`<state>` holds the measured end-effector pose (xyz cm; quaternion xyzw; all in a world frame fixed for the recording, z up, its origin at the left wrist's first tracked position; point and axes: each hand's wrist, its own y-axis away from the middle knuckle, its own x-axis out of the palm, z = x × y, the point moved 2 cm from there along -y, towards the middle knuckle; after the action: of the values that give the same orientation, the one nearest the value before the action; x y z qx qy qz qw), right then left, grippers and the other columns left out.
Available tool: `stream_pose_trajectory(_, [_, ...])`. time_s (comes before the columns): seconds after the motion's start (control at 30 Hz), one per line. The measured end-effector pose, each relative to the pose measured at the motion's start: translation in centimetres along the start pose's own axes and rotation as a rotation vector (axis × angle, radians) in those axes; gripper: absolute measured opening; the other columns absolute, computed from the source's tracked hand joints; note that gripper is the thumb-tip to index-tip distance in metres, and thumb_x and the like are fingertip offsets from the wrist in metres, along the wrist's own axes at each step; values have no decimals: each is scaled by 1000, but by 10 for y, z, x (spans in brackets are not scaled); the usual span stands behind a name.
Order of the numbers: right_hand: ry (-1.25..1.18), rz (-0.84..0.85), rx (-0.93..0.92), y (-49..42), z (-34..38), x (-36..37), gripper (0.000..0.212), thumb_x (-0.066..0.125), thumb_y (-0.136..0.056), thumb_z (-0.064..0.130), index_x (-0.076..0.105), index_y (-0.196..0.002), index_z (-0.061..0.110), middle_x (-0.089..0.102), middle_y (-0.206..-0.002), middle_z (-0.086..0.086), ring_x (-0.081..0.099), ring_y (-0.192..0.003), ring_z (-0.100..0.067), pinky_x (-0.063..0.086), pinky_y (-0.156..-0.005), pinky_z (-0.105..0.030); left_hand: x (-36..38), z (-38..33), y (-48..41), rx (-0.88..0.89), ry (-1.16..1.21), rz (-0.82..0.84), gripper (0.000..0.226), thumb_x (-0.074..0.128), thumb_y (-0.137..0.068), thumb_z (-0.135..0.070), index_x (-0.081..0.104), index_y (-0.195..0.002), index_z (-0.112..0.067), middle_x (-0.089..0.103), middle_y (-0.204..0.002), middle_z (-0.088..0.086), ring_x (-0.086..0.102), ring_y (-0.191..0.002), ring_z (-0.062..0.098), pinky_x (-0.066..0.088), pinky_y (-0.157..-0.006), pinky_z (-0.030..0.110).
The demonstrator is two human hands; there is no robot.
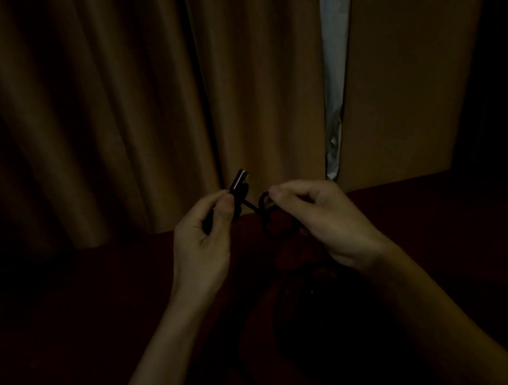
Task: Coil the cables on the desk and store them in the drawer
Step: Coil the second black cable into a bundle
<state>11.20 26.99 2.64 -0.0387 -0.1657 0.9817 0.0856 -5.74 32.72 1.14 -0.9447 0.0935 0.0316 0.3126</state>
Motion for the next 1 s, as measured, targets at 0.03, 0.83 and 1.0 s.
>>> stream_pose_trajectory(0.03, [41,-16,-38,0,1,-1,20,64,-100,31,80,-101,20,77,-107,0,69,-111,-20,48,-108,-53,-2,2,-1,-8,-16,-19,17,54,-99,-42,69,-106,-42,74,-103,-19,69,-96,2,53,-81,28])
stream_pose_trajectory(0.83, [447,-25,-62,2,14,-44,46,74,-91,32,57,-61,2,50,-55,-3,49,-50,-10,41,-59,-8,-58,24,-21,-48,-142,-394,20,59,-100,-44,69,-116,-36,67,-84,-42,57,-68,-6,47,-64,9])
stream_pose_trajectory(1.0, [690,37,110,1,2,-61,37,73,-92,36,65,-71,6,55,-59,0,50,-53,-7,40,-55,-23,-57,28,-21,-65,-133,-376,14,60,-100,-44,69,-110,-41,66,-79,-40,61,-73,-14,48,-72,11])
